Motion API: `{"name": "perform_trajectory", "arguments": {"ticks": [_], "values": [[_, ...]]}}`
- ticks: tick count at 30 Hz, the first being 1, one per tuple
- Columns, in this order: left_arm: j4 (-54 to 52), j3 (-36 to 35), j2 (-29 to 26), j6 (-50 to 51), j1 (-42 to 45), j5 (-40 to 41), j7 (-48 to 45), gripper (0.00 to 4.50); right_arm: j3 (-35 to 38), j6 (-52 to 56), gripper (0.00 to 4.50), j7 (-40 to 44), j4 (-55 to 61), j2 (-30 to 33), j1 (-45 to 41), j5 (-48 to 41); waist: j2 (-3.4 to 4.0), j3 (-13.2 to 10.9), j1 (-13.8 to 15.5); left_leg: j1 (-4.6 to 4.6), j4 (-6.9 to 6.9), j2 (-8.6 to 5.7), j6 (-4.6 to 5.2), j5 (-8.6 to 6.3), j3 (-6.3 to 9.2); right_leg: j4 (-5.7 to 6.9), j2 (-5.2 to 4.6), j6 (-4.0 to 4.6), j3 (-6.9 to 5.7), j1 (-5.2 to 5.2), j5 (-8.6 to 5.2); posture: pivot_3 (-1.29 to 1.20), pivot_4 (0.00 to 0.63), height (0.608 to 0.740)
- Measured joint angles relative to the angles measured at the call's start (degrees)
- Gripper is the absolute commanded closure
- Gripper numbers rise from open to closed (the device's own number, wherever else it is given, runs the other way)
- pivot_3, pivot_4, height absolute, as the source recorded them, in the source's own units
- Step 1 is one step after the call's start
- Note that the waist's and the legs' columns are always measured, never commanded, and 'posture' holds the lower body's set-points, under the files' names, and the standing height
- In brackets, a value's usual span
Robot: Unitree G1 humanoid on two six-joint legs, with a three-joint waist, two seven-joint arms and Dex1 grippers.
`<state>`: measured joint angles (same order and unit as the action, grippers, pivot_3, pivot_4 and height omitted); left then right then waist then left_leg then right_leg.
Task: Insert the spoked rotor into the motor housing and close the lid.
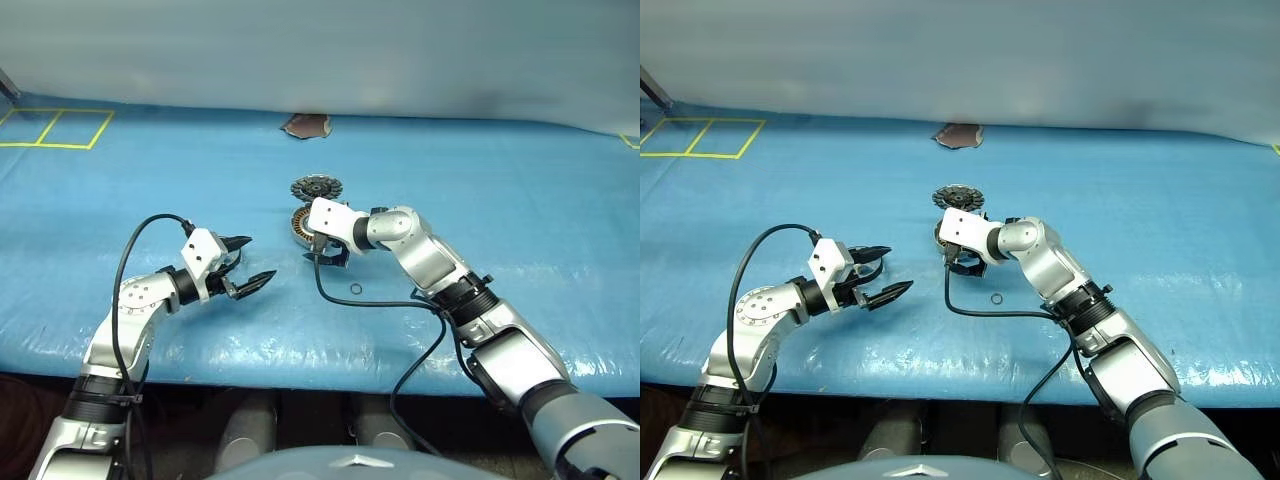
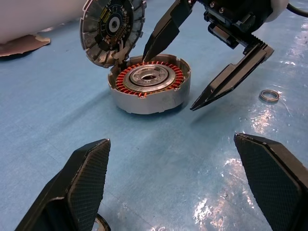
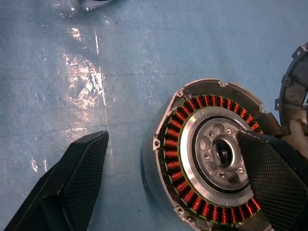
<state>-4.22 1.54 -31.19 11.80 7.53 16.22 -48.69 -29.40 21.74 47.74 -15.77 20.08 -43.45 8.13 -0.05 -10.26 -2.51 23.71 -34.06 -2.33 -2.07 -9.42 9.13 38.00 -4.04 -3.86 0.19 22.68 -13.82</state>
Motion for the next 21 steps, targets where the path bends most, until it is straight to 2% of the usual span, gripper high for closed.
{"name": "perform_trajectory", "arguments": {"ticks": [11, 21], "values": [[-0.73, -0.33, -0.4, 0.18, -0.76, 0.06, 1.08, 0.0, 0.22, -2.43, 0.03, 1.0, -5.53, -2.14, -0.77, 0.8, 0.01, 0.02, -0.05, -0.14, -0.02, 0.0, -0.01, 0.01, -0.04, 0.05, 0.02, -0.02, 0.07, -0.1, 0.01, 0.0, 0.15, 0.74], [-0.73, -0.33, -0.41, 0.18, -0.75, -0.01, 1.14, 0.0, 0.55, -2.82, 0.03, 1.08, -5.29, -1.88, -0.75, 1.05, 0.01, 0.02, 0.14, -0.12, -0.03, 0.0, -0.01, 0.01, -0.05, 0.05, 0.02, -0.04, 0.1, -0.08, 0.03, 0.0, 0.15, 0.74]]}}
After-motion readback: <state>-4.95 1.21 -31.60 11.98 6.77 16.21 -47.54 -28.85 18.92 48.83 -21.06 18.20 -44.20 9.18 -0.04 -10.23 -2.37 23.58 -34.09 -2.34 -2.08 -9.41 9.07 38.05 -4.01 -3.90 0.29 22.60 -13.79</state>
